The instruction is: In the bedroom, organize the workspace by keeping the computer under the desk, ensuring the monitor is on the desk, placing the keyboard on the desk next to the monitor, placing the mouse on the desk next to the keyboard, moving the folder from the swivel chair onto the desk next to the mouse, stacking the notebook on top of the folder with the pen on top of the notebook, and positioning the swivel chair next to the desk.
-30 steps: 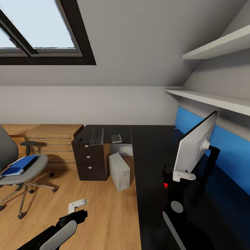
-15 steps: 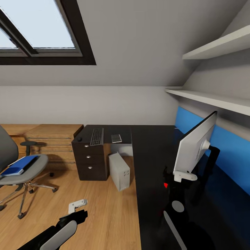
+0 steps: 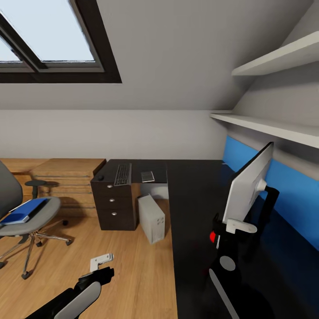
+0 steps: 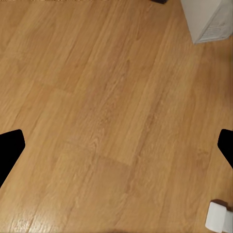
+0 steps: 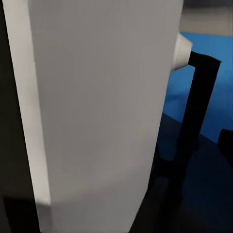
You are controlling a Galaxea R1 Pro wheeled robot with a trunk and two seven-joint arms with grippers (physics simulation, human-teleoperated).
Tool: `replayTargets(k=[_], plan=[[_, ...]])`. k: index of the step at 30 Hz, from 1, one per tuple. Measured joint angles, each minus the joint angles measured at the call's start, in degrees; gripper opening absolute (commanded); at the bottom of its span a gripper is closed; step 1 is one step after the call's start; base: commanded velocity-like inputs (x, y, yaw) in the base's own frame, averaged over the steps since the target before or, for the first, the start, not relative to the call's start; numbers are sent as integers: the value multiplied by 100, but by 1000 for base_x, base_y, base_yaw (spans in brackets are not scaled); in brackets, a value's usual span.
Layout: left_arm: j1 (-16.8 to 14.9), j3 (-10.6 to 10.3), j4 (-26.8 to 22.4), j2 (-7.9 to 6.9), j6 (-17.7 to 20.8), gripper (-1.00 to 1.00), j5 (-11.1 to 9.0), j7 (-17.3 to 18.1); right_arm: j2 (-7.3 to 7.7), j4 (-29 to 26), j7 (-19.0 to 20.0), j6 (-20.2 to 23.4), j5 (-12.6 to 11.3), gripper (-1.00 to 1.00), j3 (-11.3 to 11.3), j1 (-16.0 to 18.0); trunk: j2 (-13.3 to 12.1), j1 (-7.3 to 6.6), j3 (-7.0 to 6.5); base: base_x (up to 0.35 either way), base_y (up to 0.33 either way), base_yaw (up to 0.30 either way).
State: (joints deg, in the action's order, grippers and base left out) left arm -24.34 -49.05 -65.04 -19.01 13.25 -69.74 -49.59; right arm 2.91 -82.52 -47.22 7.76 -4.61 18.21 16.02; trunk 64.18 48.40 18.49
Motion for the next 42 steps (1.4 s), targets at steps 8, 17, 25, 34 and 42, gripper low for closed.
replayTargets(k=[8,17,25,34,42], plan=[[0,13,1,1,-1,100,9,2,0,-1,-6,0,-2,100,-1,0,-1,2,0,-88,-53,0],[0,25,2,0,-2,100,9,4,0,-1,-7,1,-1,100,4,0,-1,1,0,-203,-225,0],[0,36,2,-1,-2,100,9,5,-1,-3,-9,1,14,100,6,0,0,0,0,-19,-330,0],[0,69,-9,-8,-7,100,9,-4,-1,-2,-7,1,17,100,11,0,0,0,0,-1,-123,0],[-1,386,-569,-122,-590,100,-14,255,0,-2,-6,6,8,100,3,0,-1,-1,0,0,-1,0]])
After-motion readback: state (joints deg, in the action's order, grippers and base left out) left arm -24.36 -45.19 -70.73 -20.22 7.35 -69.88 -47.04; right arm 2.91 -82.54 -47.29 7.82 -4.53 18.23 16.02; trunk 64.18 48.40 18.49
